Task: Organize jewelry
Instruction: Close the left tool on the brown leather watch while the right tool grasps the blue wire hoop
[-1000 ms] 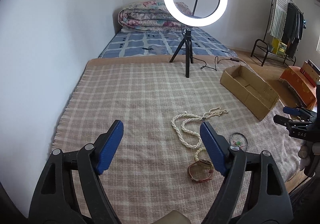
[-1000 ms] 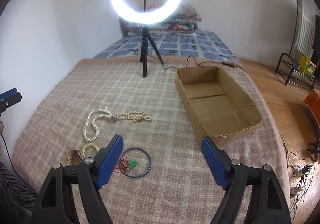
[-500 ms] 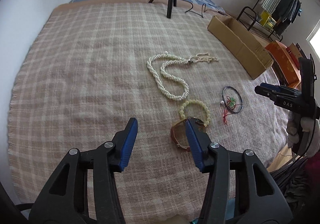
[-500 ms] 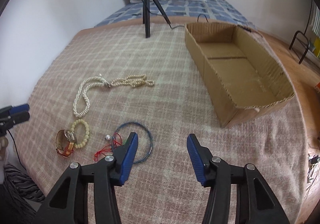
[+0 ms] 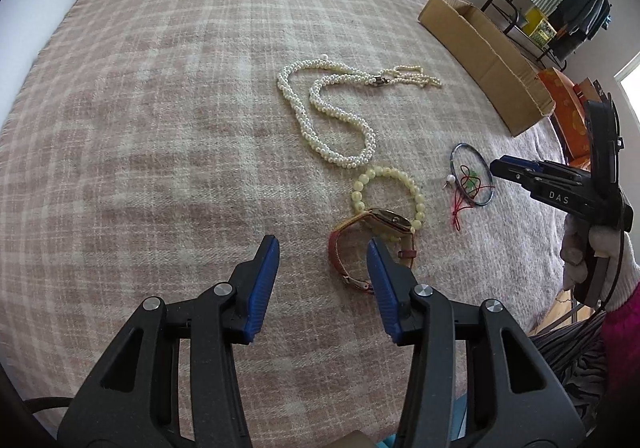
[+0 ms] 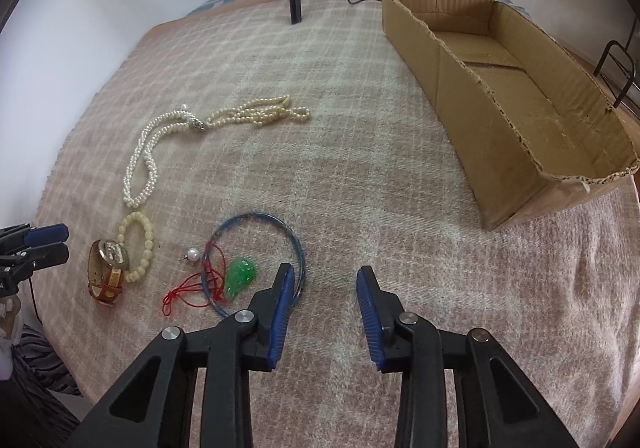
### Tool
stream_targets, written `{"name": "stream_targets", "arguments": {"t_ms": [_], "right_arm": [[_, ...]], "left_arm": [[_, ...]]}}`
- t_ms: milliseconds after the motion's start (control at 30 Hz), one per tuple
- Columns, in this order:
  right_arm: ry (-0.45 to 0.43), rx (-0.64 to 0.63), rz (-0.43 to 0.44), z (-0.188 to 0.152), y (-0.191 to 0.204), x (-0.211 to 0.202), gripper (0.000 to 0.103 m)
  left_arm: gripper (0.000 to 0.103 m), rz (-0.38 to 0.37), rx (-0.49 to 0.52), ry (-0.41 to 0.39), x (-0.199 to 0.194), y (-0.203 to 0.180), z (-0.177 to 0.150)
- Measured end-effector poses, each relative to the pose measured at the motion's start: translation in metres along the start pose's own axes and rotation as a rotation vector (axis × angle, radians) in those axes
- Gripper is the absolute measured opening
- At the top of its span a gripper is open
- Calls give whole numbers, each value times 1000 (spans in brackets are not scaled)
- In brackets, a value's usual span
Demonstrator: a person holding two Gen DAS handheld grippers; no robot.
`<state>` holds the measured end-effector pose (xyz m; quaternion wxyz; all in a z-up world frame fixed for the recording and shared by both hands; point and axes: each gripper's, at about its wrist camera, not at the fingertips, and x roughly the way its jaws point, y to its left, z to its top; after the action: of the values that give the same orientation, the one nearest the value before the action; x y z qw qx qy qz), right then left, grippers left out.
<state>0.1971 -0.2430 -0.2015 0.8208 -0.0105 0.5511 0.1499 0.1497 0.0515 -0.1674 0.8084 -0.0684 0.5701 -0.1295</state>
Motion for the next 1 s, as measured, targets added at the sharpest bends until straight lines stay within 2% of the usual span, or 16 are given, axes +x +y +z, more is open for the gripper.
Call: {"name": "stream_targets", "arguments": {"t_ms": [267,667,800,1000], "right_arm": [[6,-13,14,5,3,8,29],[14,-142,-96,2,27,20,26],[9,-165,-107,2,32,21,18],[6,-180,-88,1,35,22,7]], "left_arm": [[46,-2,-5,11,5,-1,2],[41,10,11,40,20,-6,2],[36,25,24,66,30,-11,1],[34,38,8,102,45,-11,0]]}}
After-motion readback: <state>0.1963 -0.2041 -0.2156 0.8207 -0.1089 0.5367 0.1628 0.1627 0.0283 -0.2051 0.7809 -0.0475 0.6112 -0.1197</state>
